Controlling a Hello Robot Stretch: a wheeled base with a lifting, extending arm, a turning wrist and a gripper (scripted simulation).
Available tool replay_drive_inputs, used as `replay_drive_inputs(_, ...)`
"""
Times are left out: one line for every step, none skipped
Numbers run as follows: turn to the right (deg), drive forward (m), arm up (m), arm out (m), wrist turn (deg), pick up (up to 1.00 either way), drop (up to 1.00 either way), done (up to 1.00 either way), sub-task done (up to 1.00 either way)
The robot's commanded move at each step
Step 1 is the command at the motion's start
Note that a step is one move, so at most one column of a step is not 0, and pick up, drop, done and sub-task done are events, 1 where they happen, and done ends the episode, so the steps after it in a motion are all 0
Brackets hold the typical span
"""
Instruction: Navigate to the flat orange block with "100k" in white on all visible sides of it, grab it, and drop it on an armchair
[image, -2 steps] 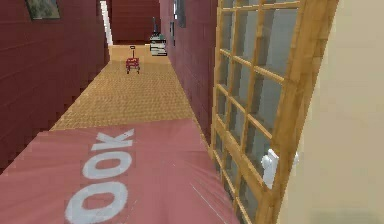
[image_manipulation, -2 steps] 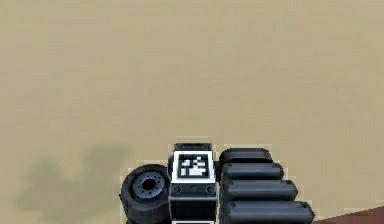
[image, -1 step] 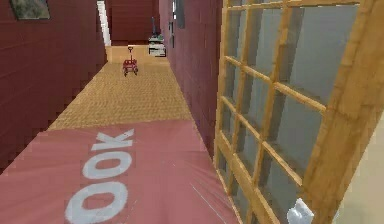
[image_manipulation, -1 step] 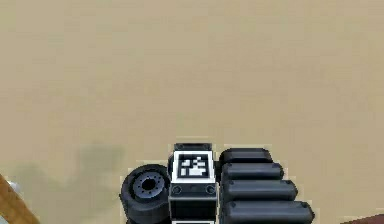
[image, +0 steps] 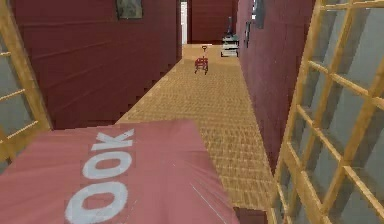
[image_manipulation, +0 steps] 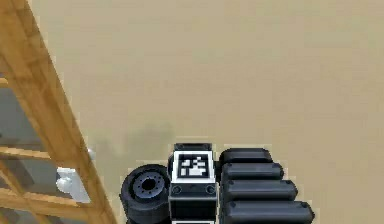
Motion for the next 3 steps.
replay_drive_inputs(0.0, 1.0, 0.0, 0.0, 0.0, 0.0, 0.0, 0.0, 0.0)
replay_drive_inputs(0.0, 1.0, 0.0, 0.0, 0.0, 0.0, 0.0, 0.0, 0.0)
replay_drive_inputs(-3.0, 0.0, 0.0, 0.0, 0.0, 0.0, 0.0, 0.0, 0.0)
